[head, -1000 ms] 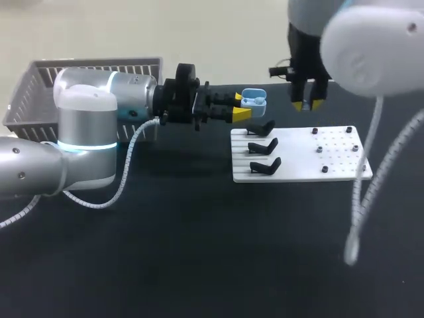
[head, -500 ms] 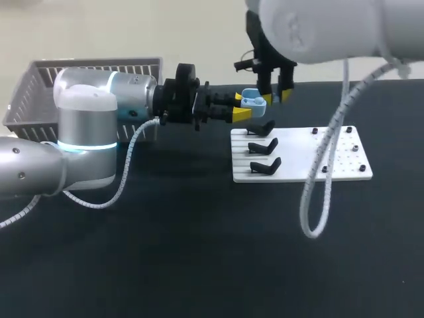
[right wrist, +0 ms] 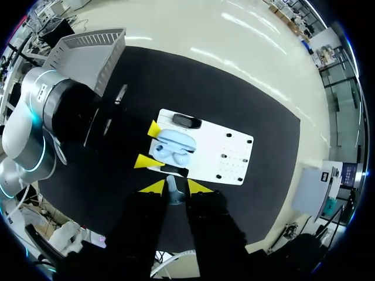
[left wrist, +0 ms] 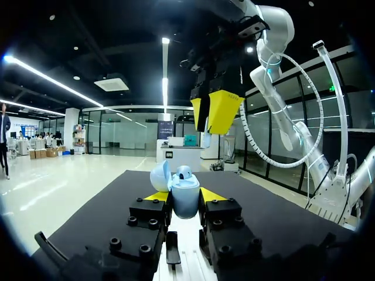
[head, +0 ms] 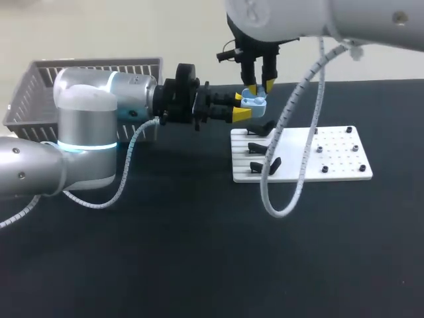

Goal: Pick up each earbud case from the left stands, insert the matching earbuds, close the lid, and place the case in the box.

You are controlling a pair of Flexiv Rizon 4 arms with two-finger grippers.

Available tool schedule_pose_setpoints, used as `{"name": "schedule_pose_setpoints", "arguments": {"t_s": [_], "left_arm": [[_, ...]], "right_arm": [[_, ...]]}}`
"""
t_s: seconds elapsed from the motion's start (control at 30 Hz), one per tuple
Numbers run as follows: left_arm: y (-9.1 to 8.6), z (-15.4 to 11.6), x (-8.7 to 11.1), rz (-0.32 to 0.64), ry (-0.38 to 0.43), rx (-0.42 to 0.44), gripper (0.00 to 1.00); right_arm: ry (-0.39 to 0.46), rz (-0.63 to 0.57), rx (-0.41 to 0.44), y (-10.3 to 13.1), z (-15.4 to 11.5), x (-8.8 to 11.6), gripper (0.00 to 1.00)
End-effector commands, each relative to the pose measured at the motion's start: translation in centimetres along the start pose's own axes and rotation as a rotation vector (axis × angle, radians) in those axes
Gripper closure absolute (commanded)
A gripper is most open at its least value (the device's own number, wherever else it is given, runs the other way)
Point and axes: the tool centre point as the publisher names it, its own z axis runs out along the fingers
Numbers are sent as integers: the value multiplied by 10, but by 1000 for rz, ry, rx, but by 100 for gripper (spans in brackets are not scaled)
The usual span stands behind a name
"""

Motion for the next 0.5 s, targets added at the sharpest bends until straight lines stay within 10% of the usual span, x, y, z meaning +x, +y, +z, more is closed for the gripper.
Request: {"name": "schedule_pose_setpoints", "arguments": {"t_s": [0.03,0.5], "left_arm": [[-1,0,1,3,-2,-5,100],[-1,0,1,3,-2,-5,100]], "right_arm": [[60,0,0,2,-1,-11,100],[107,-15,-25,5,10,-18,100]]}}
